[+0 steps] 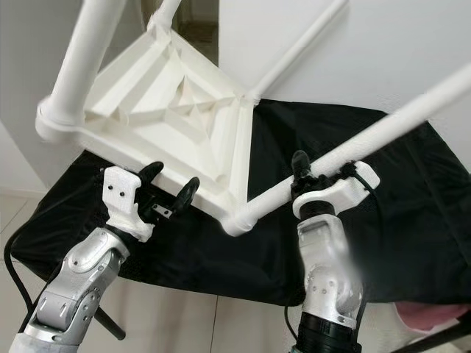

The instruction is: Building children table

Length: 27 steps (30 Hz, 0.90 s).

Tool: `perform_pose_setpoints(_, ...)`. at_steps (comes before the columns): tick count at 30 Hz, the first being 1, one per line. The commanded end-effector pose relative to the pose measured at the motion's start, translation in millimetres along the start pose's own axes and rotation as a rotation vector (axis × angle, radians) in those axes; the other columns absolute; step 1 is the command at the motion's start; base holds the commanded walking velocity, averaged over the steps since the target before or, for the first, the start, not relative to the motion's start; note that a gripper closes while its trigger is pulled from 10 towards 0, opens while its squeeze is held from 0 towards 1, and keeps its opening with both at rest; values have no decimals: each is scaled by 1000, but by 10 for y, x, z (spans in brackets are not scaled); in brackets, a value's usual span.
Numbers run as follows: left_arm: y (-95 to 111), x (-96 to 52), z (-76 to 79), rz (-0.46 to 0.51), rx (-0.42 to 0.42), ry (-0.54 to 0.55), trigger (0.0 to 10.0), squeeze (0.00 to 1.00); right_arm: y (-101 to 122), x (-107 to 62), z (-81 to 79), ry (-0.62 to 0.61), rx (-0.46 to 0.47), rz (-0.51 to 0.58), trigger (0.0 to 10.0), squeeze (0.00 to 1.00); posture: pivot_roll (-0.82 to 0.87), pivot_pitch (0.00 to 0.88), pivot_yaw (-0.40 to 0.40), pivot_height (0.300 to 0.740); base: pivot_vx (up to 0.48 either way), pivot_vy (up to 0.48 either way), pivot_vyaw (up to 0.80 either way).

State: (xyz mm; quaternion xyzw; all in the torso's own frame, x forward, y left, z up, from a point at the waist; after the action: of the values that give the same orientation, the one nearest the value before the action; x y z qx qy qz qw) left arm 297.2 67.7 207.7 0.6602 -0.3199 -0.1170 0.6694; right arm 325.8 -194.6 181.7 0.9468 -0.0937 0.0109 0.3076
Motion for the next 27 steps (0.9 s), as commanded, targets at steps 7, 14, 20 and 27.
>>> perform_pose_setpoints(7, -264, -73, -57, -112, -36, 31, 10000, 0, -537, -225, 489, -196, 435, -116, 10000, 0, -43, 28, 29, 740, 0, 0, 0)
perform_pose_setpoints(14, -268, -76, -56, -115, -37, 28, 10000, 0, -566, -266, 601, -218, 475, -125, 10000, 0, -46, 33, 36, 740, 0, 0, 0)
perform_pose_setpoints(20, -293, -86, -54, -129, -44, 13, 10000, 0, -583, -282, 690, -226, 513, -136, 10000, 0, -47, 40, 41, 740, 0, 0, 0)
perform_pose_setpoints(27, -333, -4, -349, -165, 60, 200, 10000, 0, -588, -306, 737, -216, 516, -153, 10000, 0, -49, 45, 41, 740, 0, 0, 0)
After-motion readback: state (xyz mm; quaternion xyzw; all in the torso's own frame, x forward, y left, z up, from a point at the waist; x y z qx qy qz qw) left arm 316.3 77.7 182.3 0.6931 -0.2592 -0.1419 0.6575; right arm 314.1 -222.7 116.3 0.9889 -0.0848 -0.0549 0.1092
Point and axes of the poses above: a point about 5 cm out from each wrist's last joint towards the gripper, its own x axis pointing out of the wrist towards the gripper, its own y axis along the axis of the wrist's last joint, z = x × y, the point moved 5 cm from there along x, pointing out of the wrist towards the gripper
